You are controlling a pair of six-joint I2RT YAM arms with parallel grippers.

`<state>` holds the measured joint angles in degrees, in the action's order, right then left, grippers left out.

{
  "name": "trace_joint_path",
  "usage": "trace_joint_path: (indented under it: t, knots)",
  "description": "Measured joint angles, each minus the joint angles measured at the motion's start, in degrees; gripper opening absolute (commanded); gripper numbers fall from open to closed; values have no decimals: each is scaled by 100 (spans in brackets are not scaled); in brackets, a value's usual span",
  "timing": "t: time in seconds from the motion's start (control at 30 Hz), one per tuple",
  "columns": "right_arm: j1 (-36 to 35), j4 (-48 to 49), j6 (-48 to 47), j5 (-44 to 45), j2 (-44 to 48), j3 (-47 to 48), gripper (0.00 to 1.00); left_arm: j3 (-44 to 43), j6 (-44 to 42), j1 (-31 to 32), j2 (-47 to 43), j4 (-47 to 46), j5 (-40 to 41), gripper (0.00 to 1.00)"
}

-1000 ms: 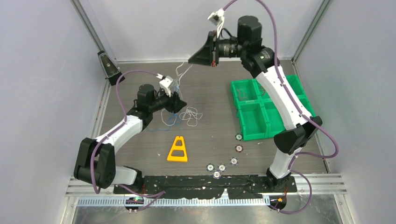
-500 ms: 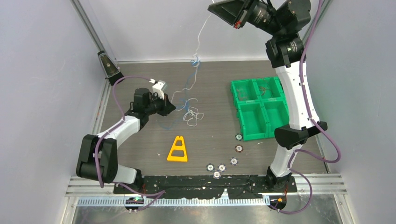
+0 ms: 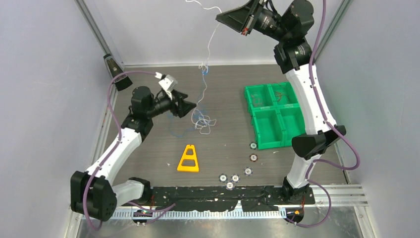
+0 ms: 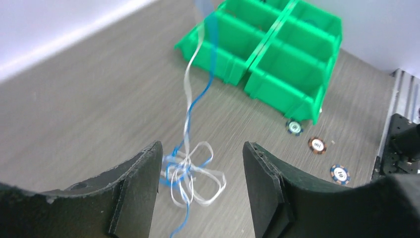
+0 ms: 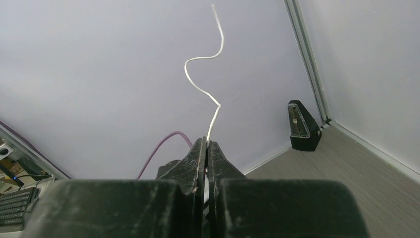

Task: Untangle the cables

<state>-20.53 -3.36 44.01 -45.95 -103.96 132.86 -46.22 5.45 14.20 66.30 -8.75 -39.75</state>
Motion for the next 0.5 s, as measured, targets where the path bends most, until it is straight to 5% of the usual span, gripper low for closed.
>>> trace_joint_path:
  t: [0.5]
  knots:
    - [-192, 304, 243, -24, 0, -42, 5, -1309, -94, 603, 1176, -369, 20, 59]
